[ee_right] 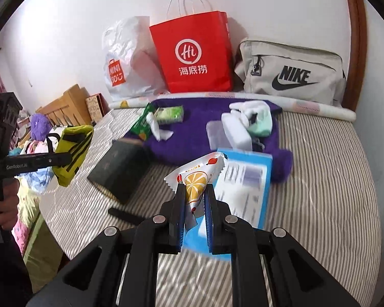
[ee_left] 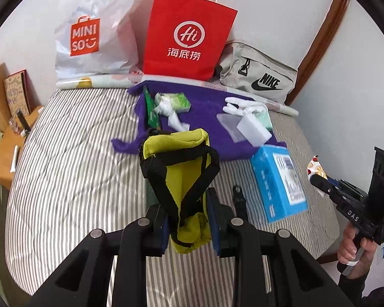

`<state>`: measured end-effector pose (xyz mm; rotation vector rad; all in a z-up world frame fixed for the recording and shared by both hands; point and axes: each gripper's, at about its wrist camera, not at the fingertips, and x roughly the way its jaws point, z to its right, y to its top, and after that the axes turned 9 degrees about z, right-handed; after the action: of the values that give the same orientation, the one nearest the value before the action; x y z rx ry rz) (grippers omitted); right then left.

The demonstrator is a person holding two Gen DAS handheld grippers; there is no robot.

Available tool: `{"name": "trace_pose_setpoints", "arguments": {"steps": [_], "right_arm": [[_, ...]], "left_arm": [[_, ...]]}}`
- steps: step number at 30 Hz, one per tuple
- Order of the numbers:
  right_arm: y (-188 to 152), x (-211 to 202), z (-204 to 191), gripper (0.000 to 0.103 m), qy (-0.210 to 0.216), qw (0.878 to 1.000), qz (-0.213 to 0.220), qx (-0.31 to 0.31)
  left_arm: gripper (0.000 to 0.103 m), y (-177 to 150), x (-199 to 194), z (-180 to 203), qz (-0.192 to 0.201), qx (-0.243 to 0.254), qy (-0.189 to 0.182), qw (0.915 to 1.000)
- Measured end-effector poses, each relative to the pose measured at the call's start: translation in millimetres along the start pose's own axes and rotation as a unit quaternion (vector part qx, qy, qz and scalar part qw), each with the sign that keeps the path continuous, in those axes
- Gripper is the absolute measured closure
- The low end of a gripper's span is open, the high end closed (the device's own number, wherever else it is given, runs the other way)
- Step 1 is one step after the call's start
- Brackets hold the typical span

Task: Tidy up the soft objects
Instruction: 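Carry the yellow bag with the left gripper while the right carries the packet to the towel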

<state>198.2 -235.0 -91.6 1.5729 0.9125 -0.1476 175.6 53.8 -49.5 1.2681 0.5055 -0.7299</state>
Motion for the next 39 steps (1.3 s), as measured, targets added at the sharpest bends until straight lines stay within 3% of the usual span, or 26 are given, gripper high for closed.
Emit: {"name": "trace_pose_setpoints", "arguments": {"steps": [8, 20, 28, 39], "right_arm": [[36, 35, 6, 0.089, 0.009, 1.0, 0.004, -0.009], [85, 121, 15, 0.089, 0.01, 0.999, -0.031, -0.038], [91, 170, 22, 0.088, 0.025, 0.996, -0.081, -0.023], [84, 212, 24, 0.086, 0.006, 0.99, -0.139, -0.03]], "left_arm": [[0.078, 31, 34, 2, -0.004, -0.003, -0.007, 1.0], [0.076, 75, 95, -5, -0.021, 0.007, -0.001, 0.9998], [0.075, 94, 142, -16, -0.044, -0.015, -0.012, 0.9988], [0.069, 103, 192, -17, -0.086, -0.014, -0.011, 0.9962]]}}
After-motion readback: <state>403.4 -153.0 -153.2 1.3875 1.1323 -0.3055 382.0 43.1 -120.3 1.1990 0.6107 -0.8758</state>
